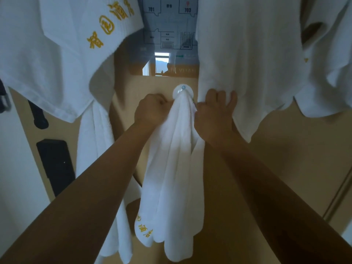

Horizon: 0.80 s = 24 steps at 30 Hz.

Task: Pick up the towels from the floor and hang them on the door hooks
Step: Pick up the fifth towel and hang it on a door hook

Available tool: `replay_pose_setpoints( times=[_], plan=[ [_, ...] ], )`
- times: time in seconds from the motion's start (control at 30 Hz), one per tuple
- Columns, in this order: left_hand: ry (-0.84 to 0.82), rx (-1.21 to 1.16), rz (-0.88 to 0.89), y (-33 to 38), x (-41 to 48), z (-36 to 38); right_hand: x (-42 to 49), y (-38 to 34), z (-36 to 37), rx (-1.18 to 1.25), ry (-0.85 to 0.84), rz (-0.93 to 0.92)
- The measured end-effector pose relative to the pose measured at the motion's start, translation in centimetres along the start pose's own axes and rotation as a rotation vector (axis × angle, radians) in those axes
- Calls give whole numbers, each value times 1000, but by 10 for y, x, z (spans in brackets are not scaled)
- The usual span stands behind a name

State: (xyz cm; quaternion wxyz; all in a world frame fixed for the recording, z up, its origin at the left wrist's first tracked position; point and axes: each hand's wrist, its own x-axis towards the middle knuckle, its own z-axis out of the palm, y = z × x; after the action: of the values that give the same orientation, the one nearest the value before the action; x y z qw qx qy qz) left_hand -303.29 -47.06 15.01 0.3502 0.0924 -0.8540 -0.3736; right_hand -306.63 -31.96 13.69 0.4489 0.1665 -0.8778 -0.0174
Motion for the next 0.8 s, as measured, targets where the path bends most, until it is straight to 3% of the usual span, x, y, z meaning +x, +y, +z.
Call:
replay_pose_setpoints(
  times=[0.13,0.23,0.33,0.4,0.47,0.53,0.63,0.73,0.8],
  plan=[
    [-152,-445,-141,-18,-39,10,-26,-5,19,11,175,-26],
    [-175,-503,-271,-46,-67,18,-54,-10,42,191,312,-74],
    [-276,-374,-234,-63,-84,29,-73,-22,52,770,24,57],
    [-334,-211,-126,-65,-91,34,-84,-28,56,1004,-85,159],
    [-353,-98,20,-61,-97,33,-94,-31,56,1115,-120,232],
    [-331,-3,53,-61,-103,31,-101,-32,56,1205,-213,292],
    [-326,34,-136,-69,-109,29,-111,-30,57,1273,-322,309],
    [-275,-33,-253,-86,-114,26,-117,-16,58,1280,-292,290],
    [-238,50,-280,-101,-121,24,-124,-7,60,1299,-341,400]
  ],
)
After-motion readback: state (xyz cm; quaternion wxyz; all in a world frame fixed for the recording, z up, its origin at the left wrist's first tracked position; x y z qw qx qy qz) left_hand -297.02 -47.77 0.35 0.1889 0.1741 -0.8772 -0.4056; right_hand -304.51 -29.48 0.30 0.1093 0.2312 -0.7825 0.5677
